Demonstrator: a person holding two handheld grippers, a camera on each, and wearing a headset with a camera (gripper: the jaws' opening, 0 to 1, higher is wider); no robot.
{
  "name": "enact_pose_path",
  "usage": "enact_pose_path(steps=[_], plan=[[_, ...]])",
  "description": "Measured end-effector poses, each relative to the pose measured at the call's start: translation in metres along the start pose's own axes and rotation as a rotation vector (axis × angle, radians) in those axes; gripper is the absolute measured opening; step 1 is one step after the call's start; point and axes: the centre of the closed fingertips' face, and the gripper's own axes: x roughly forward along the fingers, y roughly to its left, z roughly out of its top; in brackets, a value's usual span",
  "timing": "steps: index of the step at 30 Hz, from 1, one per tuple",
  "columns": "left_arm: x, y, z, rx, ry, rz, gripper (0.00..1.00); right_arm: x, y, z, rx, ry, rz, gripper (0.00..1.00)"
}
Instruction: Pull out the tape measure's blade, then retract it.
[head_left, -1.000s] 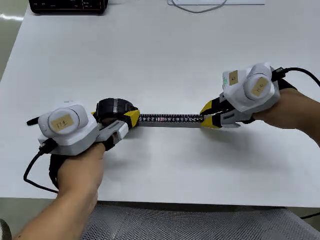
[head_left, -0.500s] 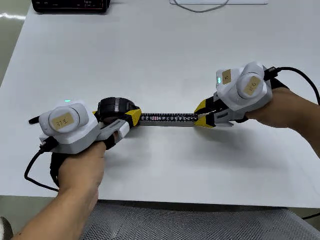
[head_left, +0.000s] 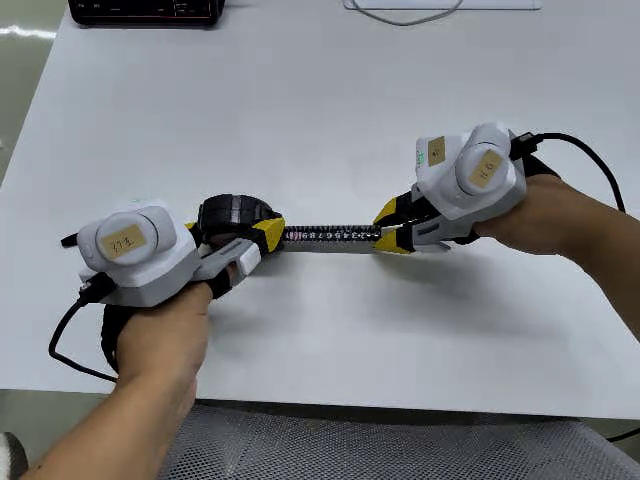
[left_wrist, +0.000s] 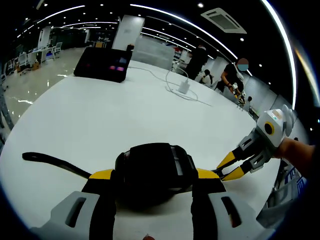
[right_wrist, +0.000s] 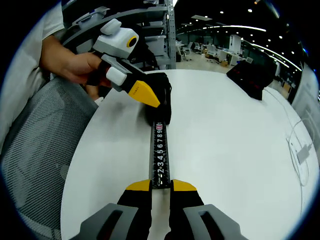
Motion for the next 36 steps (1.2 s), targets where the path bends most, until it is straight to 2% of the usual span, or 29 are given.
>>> enact_pose_path(steps=[36], plan=[[0.000, 0.001, 0.000, -0.018, 0.001, -0.007, 0.56, 0.033, -0.001, 0.039, 0.011, -0.080, 0.007, 0.09]])
